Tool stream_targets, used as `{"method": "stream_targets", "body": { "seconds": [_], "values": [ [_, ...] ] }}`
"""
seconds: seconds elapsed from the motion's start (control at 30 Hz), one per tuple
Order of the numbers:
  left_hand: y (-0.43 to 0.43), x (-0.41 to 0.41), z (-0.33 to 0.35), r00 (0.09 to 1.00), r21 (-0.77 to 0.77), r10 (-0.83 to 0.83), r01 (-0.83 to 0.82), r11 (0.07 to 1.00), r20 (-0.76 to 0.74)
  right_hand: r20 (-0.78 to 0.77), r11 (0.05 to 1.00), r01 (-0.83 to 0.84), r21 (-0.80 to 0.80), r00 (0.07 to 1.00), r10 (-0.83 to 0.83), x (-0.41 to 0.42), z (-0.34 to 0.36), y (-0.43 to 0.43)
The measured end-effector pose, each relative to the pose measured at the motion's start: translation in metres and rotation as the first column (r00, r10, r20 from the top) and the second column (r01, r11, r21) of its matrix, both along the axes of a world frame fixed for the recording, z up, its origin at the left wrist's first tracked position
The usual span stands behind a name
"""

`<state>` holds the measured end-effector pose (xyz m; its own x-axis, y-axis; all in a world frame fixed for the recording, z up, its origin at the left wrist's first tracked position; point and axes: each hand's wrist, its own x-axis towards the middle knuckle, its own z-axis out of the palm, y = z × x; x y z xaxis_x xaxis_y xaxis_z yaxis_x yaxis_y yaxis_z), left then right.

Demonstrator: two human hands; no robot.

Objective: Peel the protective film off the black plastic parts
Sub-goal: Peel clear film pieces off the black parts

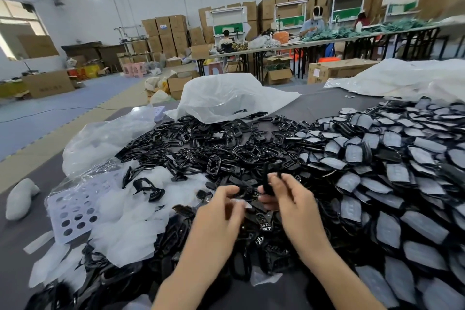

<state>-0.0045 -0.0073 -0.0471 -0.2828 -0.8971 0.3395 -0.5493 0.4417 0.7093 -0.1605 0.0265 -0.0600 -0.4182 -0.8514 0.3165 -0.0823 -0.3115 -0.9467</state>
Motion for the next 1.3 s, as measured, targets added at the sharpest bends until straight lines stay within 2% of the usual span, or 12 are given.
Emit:
{"method": "stream_targets", "body": {
  "seconds": [0.1,0.23,0.57,0.7,0.8,0.87,0.9,0.97,1.03,1.1,1.17,1.3],
  "values": [
    [-0.024,0.018,-0.004,0.945,-0.166,0.108,-0.058,0.984,0.308,0.070,0.996,0.080,0.046,0.994,-0.083,-0.018,-0.003,-0.002],
    [-0.046,0.019,-0.010,0.762,-0.147,0.065,0.040,0.988,0.644,0.050,0.993,0.087,0.078,0.995,-0.091,-0.027,-0.006,-0.005],
    [-0.062,0.016,0.009,0.569,0.070,-0.118,0.105,0.992,0.814,0.023,0.990,0.107,0.088,0.994,-0.110,-0.026,-0.010,-0.003],
    [-0.059,0.015,0.018,0.433,-0.042,-0.022,0.138,0.990,0.901,0.031,0.993,0.080,0.090,0.996,-0.083,-0.025,-0.008,-0.001],
    [-0.054,0.016,0.021,0.417,-0.182,0.103,0.153,0.971,0.903,0.016,0.993,0.071,0.093,0.997,-0.073,-0.023,-0.007,0.001],
    [-0.052,0.021,0.019,0.530,-0.241,0.140,0.127,0.962,0.837,0.013,0.992,0.073,0.103,0.997,-0.075,-0.022,-0.008,0.001],
    [-0.050,0.024,0.016,0.655,-0.261,0.140,0.089,0.961,0.742,0.014,0.991,0.078,0.110,0.997,-0.080,-0.021,-0.009,0.001],
    [-0.040,0.024,0.013,0.909,-0.206,0.106,-0.022,0.978,0.402,0.039,0.988,0.088,0.125,0.995,-0.093,-0.020,-0.010,0.000],
    [-0.026,0.014,0.011,0.999,0.019,0.023,-0.023,1.000,-0.028,0.058,0.987,0.086,0.135,0.994,-0.094,-0.020,-0.012,-0.001],
    [-0.013,0.000,0.008,0.919,0.255,-0.016,0.126,0.959,-0.395,0.048,0.988,0.072,0.140,0.996,-0.080,-0.019,-0.013,-0.002],
    [-0.003,-0.012,0.007,0.784,0.387,0.050,0.249,0.888,-0.618,0.040,0.988,0.058,0.141,0.997,-0.064,-0.018,-0.014,-0.003],
    [0.003,-0.021,0.000,0.628,0.460,0.174,0.327,0.825,-0.758,0.016,0.988,0.051,0.145,0.998,-0.054,-0.015,-0.016,-0.003]
  ]
}}
